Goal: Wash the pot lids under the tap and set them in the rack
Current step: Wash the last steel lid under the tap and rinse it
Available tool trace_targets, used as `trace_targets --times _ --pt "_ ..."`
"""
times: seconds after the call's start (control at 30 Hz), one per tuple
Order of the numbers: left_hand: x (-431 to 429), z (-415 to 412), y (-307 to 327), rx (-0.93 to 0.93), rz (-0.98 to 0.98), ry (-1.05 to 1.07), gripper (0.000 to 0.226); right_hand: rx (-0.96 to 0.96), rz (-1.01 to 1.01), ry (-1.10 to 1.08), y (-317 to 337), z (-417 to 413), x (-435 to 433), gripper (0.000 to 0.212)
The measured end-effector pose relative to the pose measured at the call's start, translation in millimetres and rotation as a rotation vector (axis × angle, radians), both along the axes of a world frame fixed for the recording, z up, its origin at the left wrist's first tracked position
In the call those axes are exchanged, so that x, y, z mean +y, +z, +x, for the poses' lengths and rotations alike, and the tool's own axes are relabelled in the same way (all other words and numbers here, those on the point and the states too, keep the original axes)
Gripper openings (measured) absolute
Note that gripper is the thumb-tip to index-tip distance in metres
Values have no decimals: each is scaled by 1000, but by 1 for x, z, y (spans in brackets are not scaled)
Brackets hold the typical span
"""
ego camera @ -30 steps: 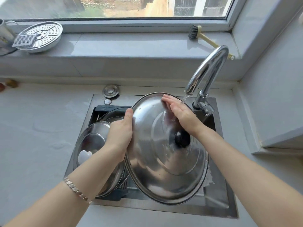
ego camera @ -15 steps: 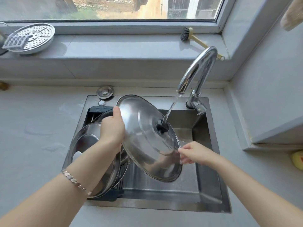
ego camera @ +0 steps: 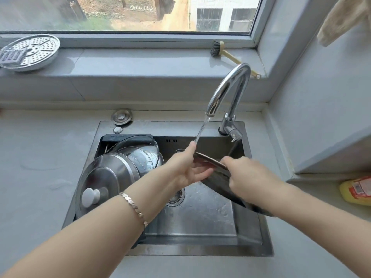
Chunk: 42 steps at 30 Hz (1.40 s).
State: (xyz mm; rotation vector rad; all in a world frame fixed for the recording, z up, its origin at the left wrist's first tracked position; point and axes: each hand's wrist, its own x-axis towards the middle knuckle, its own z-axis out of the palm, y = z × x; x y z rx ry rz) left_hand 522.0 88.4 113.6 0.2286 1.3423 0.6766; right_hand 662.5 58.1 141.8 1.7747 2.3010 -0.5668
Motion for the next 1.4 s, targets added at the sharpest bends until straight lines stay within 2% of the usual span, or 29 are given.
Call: trace_targets --times 0.1,0.27,0.33,0.47,0.57,0.63,0.67,0.73,0.8,0.83,0.9,1.0,1.07,1.13,1.2,1.3,1.37,1.4 --pt "-10 -8 -20 23 -50 -85 63 97 41 -179 2 22 16 30" --pt "-45 -24 -61 146 -280 -145 72 231 12 -450 5 59 35 18" --pt "-54 -25 -76 123 -327 -127 78 382 -18 -628 2 77 42 21" --pt "-53 -33 -85 -125 -213 -23 79 795 -183 -918 -20 103 41 27" --pt "-43 -41 -73 -141 -92 94 70 900 -289 -994 -53 106 30 29" --pt "-40 -45 -67 -42 -37 149 76 863 -228 -1012 -73 98 23 35" --pt "-40 -47 -69 45 -33 170 85 789 -158 -984 -82 91 19 44" --pt "-40 -53 -73 171 -8 209 96 462 64 -830 -97 73 11 59" --pt "-39 -57 -68 239 13 240 84 121 256 -517 -104 46 5 66" --pt "-39 -57 -62 257 26 247 78 52 251 -382 -106 30 6 71" --pt "-36 -56 -59 272 60 267 70 43 164 -226 -111 -7 11 83" --pt "-31 -54 -54 280 108 294 61 171 88 48 -109 -56 13 97" --pt "-28 -60 -54 260 118 318 66 253 72 304 -106 -68 5 97" --pt "-28 -68 -55 268 115 332 70 269 92 452 -104 -56 1 90" --pt "-30 -72 -57 304 108 332 68 203 100 423 -106 -36 8 86" --pt "-32 -66 -54 328 113 328 56 105 88 243 -105 -30 28 96" --pt "-31 -62 -50 322 108 337 53 141 81 227 -101 -49 32 95" --pt "-29 -61 -48 329 114 340 52 183 79 285 -99 -60 28 93"
